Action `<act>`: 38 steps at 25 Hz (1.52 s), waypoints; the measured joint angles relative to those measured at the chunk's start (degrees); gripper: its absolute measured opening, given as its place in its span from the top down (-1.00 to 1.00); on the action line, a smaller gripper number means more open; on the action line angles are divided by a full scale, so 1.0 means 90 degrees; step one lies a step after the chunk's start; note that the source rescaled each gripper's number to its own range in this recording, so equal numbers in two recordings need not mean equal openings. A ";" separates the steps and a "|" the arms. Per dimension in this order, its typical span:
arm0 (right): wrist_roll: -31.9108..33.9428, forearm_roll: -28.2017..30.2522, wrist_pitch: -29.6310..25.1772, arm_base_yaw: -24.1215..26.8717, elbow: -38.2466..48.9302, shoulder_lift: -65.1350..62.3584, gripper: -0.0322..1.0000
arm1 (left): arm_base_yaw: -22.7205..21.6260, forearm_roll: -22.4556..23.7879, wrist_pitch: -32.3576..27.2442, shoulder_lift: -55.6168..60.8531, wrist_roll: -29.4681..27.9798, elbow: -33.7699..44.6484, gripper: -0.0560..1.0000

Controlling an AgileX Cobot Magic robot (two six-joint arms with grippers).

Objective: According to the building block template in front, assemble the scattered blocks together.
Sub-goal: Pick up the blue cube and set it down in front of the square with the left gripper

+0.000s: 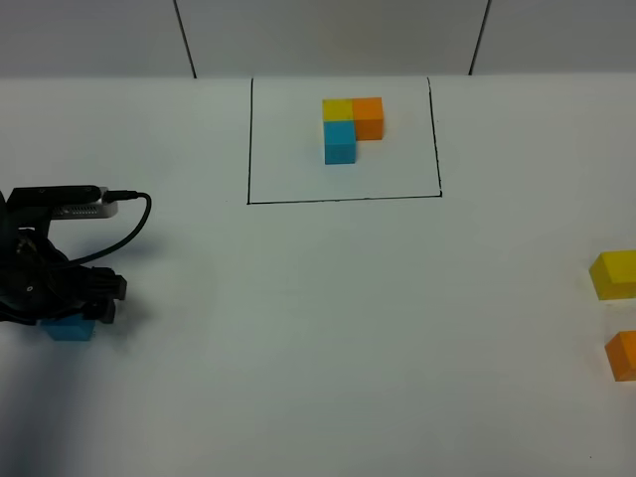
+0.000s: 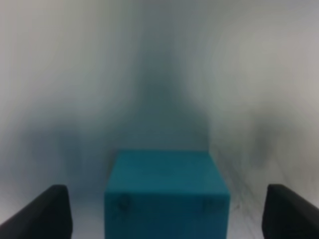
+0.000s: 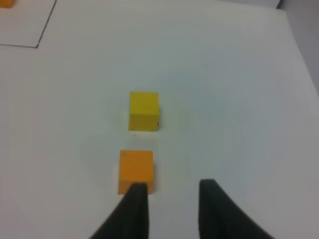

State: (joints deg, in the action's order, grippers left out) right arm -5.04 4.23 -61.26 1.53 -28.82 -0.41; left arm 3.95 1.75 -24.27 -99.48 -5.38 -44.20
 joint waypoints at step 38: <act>0.0000 0.0000 0.0000 0.0000 0.0000 0.0000 0.94 | 0.4543 -0.0591 -0.2297 -0.1139 0.5148 -0.3655 0.87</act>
State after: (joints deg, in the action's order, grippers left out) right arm -5.04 4.23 -61.26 1.53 -28.82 -0.41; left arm 44.83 -3.57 -44.95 -109.73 40.96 -77.09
